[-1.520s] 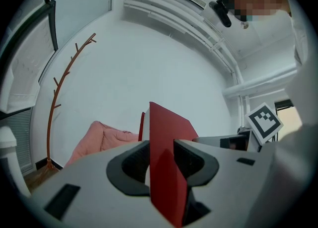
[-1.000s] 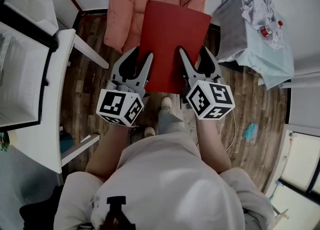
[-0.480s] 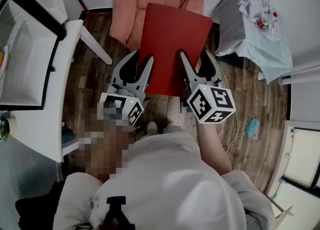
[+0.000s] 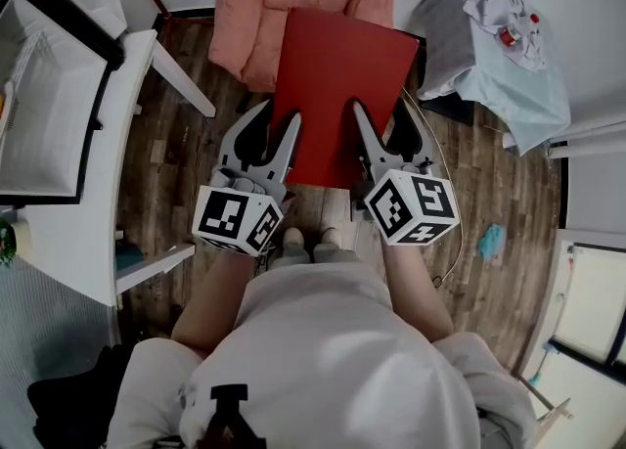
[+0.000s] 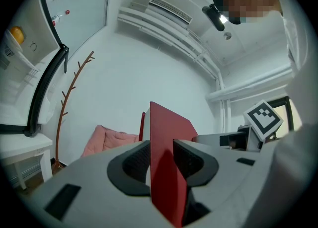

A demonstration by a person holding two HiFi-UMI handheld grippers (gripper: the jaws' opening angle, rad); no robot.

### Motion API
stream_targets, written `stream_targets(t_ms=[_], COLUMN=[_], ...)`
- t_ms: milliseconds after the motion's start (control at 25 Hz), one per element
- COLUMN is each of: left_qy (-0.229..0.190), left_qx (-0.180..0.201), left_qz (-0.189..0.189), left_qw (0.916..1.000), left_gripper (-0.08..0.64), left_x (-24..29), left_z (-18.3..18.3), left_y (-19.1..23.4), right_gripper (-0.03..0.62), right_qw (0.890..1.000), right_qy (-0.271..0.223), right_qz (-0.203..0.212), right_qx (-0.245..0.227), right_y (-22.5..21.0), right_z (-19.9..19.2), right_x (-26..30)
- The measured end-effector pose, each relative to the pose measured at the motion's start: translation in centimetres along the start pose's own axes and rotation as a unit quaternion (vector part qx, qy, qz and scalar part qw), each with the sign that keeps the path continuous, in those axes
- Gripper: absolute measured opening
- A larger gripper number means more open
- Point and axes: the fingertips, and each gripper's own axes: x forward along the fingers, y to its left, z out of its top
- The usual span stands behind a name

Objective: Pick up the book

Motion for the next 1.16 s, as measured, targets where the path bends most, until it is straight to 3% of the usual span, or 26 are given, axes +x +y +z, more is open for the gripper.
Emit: stream_targets(t_ms=[1160], left_qy=[-0.003], left_qx=[0.000], left_qz=[0.000], left_qw=[1.0000], left_gripper=[0.133], left_x=[-2.5], left_z=[0.2], left_y=[0.3], right_gripper=[0.307], right_qw=[1.000], right_qy=[0.000], right_qz=[-0.003], right_qx=[0.001], right_y=[2.0], right_z=[-0.7], right_x=[-1.3])
